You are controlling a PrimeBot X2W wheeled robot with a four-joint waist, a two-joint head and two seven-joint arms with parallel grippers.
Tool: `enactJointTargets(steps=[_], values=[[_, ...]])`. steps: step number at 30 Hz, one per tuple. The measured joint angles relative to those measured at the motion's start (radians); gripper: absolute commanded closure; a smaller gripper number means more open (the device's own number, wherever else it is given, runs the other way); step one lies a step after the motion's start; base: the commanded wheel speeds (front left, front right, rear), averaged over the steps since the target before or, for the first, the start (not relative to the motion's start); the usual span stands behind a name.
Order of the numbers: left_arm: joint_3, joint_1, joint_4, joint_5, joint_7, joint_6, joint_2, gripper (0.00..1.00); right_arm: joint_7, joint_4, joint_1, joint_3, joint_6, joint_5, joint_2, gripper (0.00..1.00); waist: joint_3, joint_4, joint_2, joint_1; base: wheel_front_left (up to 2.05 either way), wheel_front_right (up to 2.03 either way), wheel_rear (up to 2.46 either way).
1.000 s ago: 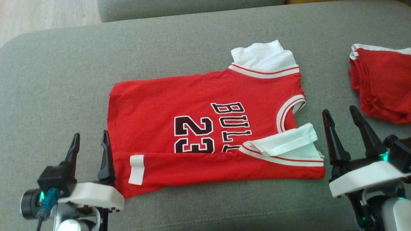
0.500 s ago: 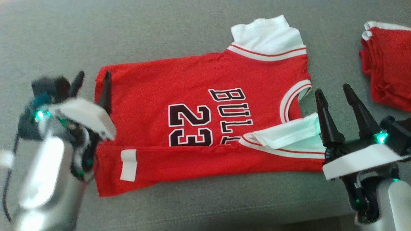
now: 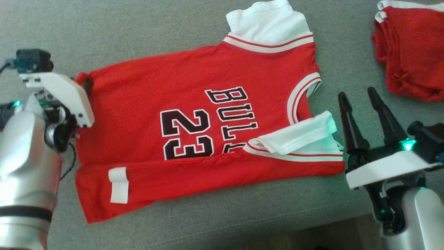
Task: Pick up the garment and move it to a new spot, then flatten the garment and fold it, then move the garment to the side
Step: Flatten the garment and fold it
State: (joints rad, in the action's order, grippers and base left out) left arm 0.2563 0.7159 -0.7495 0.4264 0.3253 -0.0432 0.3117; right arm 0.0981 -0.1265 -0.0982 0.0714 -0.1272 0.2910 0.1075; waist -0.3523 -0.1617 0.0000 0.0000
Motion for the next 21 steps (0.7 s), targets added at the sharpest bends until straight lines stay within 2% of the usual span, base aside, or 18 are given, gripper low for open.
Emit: enactJointTargets(steps=[1,7,10,16,21], values=[[0.006,0.015,-0.012,0.000,0.011,-0.010,0.001,1.00,-0.001,0.002,0.000,-0.004,0.000,0.002,0.000,0.00,-0.002,0.000,0.0000,0.0000,0.00,0.00,0.00],[0.032,0.046,-0.040,-0.013,-0.014,-0.018,0.000,1.00,-0.001,0.034,-0.031,-0.024,0.000,0.017,0.008,0.00,-0.011,0.006,0.0000,0.0000,0.00,0.00,0.00],[0.049,0.052,-0.044,-0.022,-0.045,-0.018,-0.004,1.00,0.003,0.081,-0.119,-0.039,0.000,0.036,0.042,0.00,-0.015,0.016,0.0000,0.0000,0.00,0.00,0.00],[0.073,0.109,-0.039,-0.039,-0.082,-0.017,-0.044,1.00,0.054,0.261,-0.345,-0.028,0.000,0.127,0.123,0.00,-0.048,0.062,0.0000,0.0000,0.00,0.00,0.00],[0.094,0.162,-0.026,-0.045,-0.109,-0.017,-0.095,1.00,0.118,0.437,-0.552,0.038,0.000,0.197,0.190,0.00,-0.097,0.116,0.0000,0.0000,0.00,0.00,0.00]])
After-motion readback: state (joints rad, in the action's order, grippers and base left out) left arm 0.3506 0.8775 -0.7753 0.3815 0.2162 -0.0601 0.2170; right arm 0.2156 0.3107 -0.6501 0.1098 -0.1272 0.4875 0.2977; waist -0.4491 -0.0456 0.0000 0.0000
